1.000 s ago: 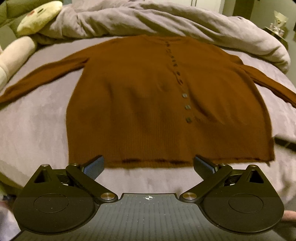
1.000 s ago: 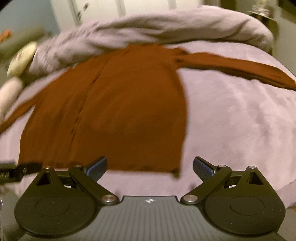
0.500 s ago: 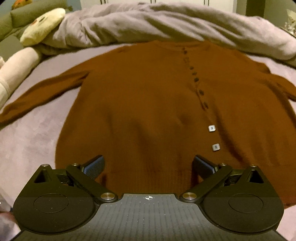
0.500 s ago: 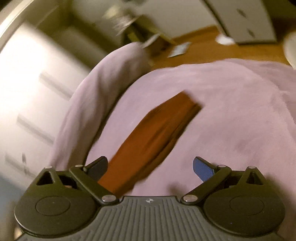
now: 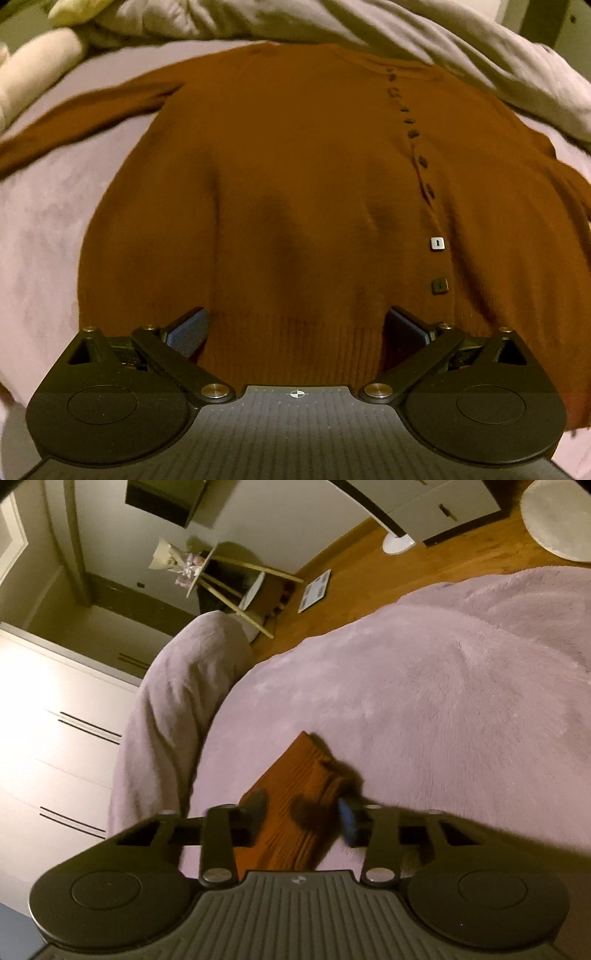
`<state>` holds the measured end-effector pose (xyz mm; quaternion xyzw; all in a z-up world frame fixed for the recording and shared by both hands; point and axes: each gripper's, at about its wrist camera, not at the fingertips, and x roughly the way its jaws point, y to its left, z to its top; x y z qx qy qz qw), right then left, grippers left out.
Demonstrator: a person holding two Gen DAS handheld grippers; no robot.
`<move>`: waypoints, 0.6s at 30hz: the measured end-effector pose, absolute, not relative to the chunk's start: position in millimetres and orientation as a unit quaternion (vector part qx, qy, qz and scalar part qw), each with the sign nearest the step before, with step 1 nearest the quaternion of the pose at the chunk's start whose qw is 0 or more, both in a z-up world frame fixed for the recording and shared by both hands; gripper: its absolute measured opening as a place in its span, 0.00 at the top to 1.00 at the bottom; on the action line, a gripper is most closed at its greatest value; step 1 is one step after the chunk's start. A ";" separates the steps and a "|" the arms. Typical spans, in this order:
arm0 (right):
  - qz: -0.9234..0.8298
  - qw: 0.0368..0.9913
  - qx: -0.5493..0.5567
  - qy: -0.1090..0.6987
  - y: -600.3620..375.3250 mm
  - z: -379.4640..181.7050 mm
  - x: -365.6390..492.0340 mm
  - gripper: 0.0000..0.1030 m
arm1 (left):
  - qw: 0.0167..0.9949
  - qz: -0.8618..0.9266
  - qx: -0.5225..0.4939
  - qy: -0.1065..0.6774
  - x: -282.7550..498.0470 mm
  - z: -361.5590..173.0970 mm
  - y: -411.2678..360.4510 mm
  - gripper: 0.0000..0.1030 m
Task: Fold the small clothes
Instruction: 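Reach the right gripper to the cardigan sleeve cuff and grasp it, then carry the sleeve across the cardigan body with the right gripper and release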
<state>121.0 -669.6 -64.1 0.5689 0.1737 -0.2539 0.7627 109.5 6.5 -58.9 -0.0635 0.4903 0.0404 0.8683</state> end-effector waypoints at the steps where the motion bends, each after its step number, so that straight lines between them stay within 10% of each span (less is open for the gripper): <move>1: -0.256 0.763 0.566 0.179 -670.6 -64.5 123.3 0.87 | 0.868 0.038 -0.066 0.490 108.3 -59.3 7.7 0.00; 18: -0.145 0.921 0.291 0.215 -529.2 36.9 198.1 0.93 | 0.875 0.032 -0.083 0.476 103.3 -39.6 24.6 0.00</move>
